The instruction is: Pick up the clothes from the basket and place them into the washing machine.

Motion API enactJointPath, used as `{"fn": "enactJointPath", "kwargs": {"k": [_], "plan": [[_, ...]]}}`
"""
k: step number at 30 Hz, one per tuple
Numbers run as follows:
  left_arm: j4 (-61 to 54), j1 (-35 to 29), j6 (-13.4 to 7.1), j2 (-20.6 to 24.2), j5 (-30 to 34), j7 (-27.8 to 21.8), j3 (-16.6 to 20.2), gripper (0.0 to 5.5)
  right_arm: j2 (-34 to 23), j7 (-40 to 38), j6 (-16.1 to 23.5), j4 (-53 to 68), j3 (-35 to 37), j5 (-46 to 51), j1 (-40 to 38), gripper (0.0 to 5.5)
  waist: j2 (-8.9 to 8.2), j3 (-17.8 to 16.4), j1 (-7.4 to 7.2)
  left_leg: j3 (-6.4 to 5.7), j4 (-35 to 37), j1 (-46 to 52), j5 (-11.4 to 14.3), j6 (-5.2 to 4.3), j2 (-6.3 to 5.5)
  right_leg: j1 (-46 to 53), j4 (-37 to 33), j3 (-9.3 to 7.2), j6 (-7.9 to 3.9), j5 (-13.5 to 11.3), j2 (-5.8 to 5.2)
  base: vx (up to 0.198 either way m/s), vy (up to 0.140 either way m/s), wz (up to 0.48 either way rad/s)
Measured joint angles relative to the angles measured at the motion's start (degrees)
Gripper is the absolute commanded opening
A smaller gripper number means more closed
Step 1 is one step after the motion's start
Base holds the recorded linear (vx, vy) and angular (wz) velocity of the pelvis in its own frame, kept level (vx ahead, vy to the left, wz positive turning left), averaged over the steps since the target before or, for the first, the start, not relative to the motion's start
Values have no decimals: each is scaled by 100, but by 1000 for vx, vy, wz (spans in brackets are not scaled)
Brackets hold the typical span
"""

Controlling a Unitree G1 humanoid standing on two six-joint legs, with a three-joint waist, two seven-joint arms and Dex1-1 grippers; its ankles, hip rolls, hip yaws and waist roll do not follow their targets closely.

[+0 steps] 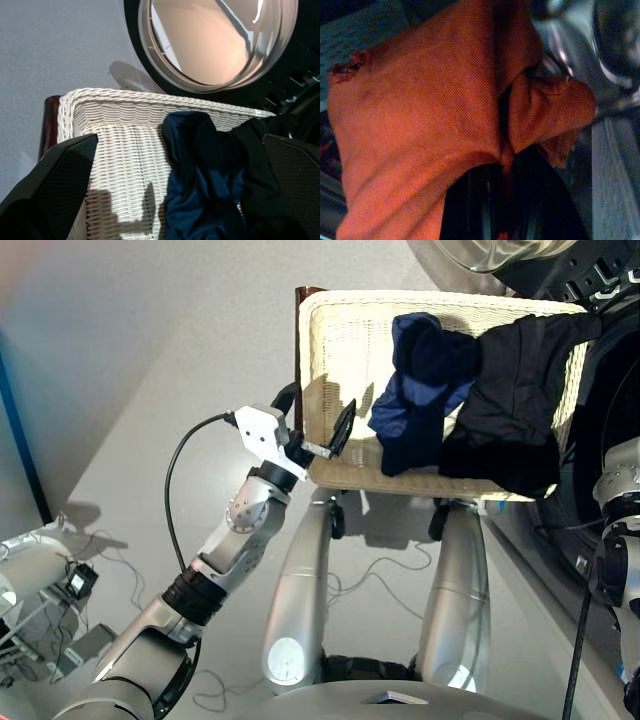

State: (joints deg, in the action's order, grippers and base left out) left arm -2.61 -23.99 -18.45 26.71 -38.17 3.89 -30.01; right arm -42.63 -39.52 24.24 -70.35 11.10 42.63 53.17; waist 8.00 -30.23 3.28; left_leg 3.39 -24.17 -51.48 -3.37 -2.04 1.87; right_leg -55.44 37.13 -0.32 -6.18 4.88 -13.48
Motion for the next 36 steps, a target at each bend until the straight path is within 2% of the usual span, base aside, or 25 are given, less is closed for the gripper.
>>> {"fn": "enactJointPath", "kwargs": {"k": [3, 4, 5, 6, 12, 15, 18, 22, 27, 28, 29, 34, 36], "plan": [[-11, -41, 0, 0, -8, 100, -2, 550, -147, -14, 3, -217, 168, 521, 198, 0, -7, -5, -6, 5, -17, -54, 1, 2, -3, -52, 7, 15, -2, -3, 0, 0, 0, 0], [-17, -38, 0, 2, -28, 110, 0, 550, -198, -18, 9, -228, 239, 677, 205, 39, -8, -5, -5, 5, -16, -54, 2, 4, -4, -52, 6, 15, -2, -3, 0, 0, 0, 0], [-24, -38, 0, 4, -57, 125, -1, 550, -245, -18, 11, -251, 249, 772, 206, 434, -9, -6, -10, 6, -14, -54, 2, 5, -4, -51, 0, 15, -2, -3, 1, 0, 0, 0], [-27, -47, 0, 4, -110, 160, -1, 550, -272, -16, 19, -263, 254, 855, 205, 550, -11, -7, -24, 7, -13, -54, 4, 7, -4, -52, -3, 15, -3, -2, 2, 0, 0, 0], [-29, -122, 0, -2, -118, 221, 9, 550, -243, 74, 137, -214, 249, 1120, 183, 550, -38, -22, -91, 19, -20, -40, 8, 11, 7, -37, -8, 24, -29, -26, 12, 0, 0, 0], [-23, -87, 0, -7, -118, 229, 100, 550, 35, 205, 202, 97, 239, 1125, 86, 550, -75, -33, -183, 24, -49, 22, 23, 10, 21, 28, -15, 33, -28, -32, 29, 0, 0, 0], [-8, -85, -7, -78, -113, 230, 116, 550, 447, 291, 255, 534, 12, 932, -309, 550, -91, -36, -230, 37, -113, 119, 75, 12, 65, 145, -20, 43, 0, -16, 72, 0, 0, 0], [260, -56, -51, -282, -70, 339, 223, 550, 1399, 606, 238, 1869, -735, 127, -1296, 550, -236, -36, -416, 71, -83, 299, 128, -43, 131, 285, -37, 63, -15, 23, 135, 0, 0, 0], [831, -169, -90, -554, 646, 600, 348, 550, 2011, 874, 234, 3154, -1364, -763, -2137, 550, -308, -35, -571, 118, 17, 408, 132, -52, 169, 352, -73, 96, -9, 19, 182, 0, 0, 0], [1090, -199, -75, -600, 721, 664, 335, 550, 2117, 956, 239, 3362, -1538, -1005, -2239, 550, -354, -38, -599, 120, 23, 440, 134, -54, 184, 383, -97, 96, 0, 13, 197, 0, 0, 0], [1260, -245, -61, -638, 805, 700, 311, 550, 2199, 1019, 230, 3429, -1711, -1159, -2251, 550, -424, -36, -686, 131, 21, 466, 147, -72, 198, 403, -117, 102, 4, 10, 214, 0, 0, 0], [2239, -680, 22, -989, 1357, 898, 177, 550, 2287, 1328, 146, 4384, -2248, -1849, -2389, 550, -580, -45, -810, 159, 10, 547, 136, -55, 215, 466, -135, 129, 35, -11, 239, 0, 0, 0], [2587, -801, 62, -1136, 1521, 1045, 156, 550, 2310, 1399, 106, 4687, -2389, -1979, -2417, 550, -596, -41, -796, 172, 12, 575, 145, -55, 222, 485, -136, 134, 27, -16, 249, 0, 0, 0]]}}
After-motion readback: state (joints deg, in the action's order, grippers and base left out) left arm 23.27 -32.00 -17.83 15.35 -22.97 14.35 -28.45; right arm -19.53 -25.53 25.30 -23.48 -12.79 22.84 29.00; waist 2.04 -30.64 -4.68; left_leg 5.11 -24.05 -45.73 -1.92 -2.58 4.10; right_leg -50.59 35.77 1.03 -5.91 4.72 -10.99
